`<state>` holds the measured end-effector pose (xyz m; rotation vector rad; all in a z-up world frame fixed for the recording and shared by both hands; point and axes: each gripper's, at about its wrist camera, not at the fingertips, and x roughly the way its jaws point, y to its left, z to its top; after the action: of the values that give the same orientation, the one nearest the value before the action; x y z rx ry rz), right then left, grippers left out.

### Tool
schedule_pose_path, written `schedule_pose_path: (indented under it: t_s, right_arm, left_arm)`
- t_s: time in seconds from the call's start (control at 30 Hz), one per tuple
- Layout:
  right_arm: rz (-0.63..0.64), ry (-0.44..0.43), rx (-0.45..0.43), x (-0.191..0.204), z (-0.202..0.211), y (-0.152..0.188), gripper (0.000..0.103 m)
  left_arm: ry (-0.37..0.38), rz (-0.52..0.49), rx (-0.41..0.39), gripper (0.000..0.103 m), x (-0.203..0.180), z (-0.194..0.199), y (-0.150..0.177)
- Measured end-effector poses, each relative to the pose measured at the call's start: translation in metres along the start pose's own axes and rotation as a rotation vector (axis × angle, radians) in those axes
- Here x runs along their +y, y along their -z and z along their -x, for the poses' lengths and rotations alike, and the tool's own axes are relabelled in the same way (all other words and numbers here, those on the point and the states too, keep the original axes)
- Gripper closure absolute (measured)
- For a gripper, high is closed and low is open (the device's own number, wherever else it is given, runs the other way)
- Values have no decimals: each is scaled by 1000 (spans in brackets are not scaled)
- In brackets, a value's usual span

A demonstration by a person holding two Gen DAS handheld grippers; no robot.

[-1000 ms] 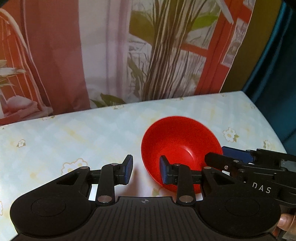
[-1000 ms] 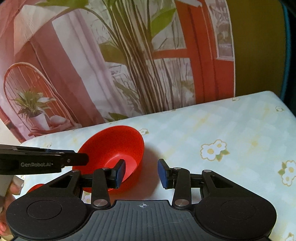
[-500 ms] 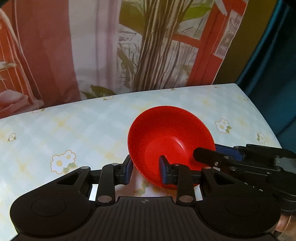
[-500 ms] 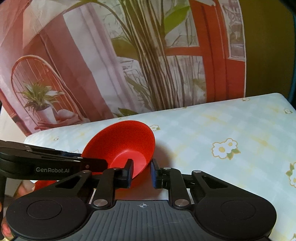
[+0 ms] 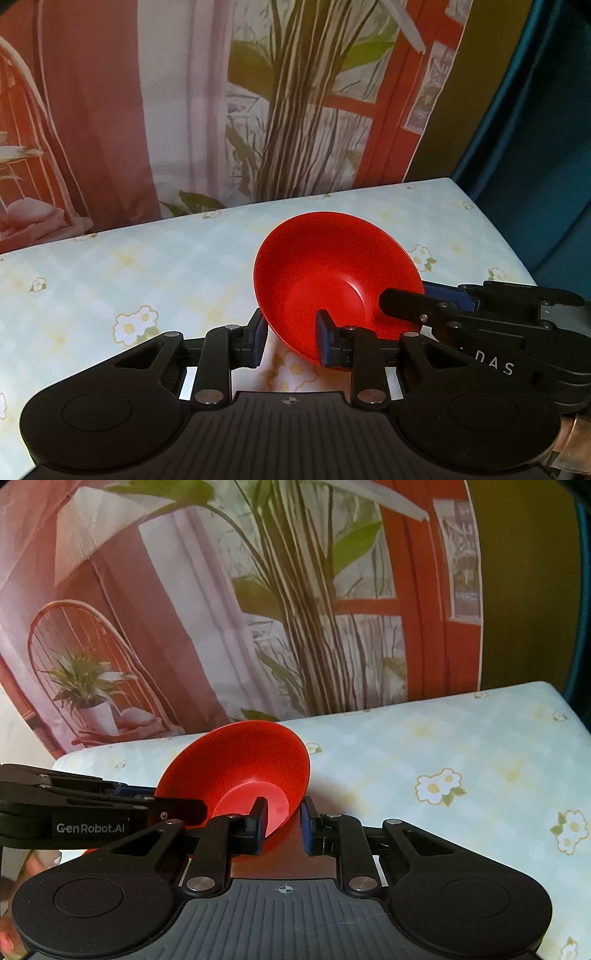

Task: Organize plates and bowls

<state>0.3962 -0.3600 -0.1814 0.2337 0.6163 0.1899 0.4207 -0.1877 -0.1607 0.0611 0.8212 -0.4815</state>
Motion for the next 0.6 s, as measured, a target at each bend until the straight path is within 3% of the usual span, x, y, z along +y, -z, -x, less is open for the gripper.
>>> schedule_pose_path:
  t_s: [0.6]
  right_arm:
    - [87,17,-18,52,41,0,85]
  left_arm:
    - [36,31,-84,73,16,67,24]
